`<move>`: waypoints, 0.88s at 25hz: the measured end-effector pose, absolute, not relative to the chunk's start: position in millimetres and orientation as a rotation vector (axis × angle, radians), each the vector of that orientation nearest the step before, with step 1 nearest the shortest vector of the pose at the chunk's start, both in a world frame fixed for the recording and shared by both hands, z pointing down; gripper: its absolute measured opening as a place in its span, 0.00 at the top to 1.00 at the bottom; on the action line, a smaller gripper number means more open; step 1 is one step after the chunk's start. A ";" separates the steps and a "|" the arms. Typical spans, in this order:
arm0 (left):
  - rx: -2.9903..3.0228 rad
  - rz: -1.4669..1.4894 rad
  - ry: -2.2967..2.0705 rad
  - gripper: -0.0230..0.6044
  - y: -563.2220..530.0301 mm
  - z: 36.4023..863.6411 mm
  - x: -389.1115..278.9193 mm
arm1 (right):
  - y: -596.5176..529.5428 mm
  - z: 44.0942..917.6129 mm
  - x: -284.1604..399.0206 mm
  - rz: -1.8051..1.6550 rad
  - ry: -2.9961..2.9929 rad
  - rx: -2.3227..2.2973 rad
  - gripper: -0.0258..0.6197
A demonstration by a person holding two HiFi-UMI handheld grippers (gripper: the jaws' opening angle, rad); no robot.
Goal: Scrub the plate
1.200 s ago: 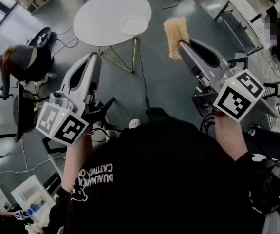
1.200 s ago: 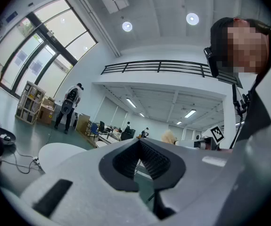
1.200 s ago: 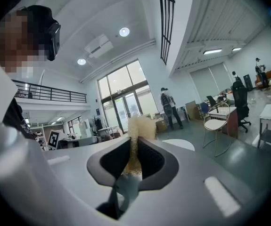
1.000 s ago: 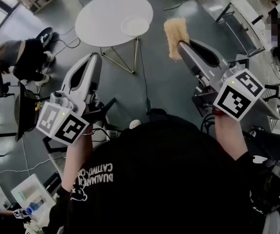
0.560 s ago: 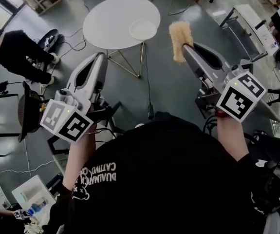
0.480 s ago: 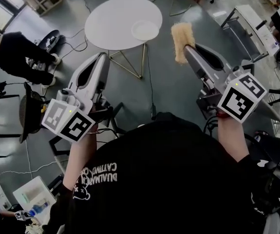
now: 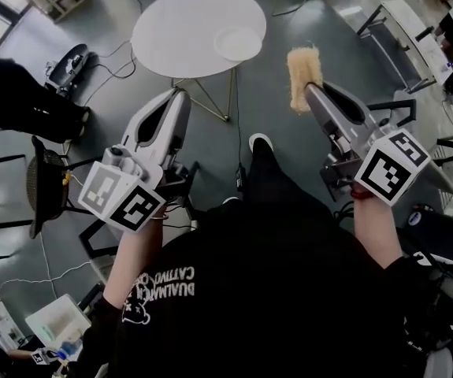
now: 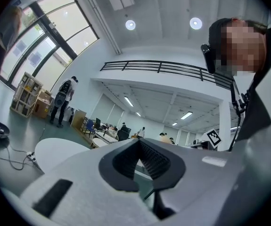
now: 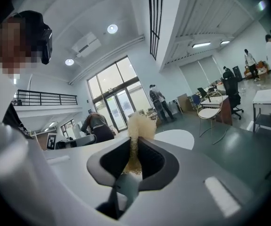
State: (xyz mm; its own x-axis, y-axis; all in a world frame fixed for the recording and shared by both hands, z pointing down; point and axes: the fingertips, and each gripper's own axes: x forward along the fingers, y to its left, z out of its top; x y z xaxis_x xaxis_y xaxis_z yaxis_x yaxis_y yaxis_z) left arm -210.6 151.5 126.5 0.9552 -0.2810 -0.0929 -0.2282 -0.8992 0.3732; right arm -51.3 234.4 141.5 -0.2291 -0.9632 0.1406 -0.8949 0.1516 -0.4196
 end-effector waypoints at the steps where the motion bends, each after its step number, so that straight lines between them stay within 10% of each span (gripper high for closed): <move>1: 2.731 -0.194 -0.375 0.97 144.1 130.3 -203.9 | 225.5 145.2 -44.7 -0.655 2.264 -1.835 0.88; 22: 2.418 0.209 -0.737 0.97 -42.7 293.4 -54.1 | -8.4 274.2 83.5 -1.130 2.571 -1.513 0.88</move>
State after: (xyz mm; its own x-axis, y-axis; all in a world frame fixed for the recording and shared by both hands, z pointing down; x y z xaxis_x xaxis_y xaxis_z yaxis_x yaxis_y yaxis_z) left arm -54.1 -42.7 293.4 0.8338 -0.4580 0.3082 -0.5516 -0.6689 0.4984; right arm 83.5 -8.4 274.2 -0.5493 -0.7467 0.3750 -0.7812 0.2997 -0.5477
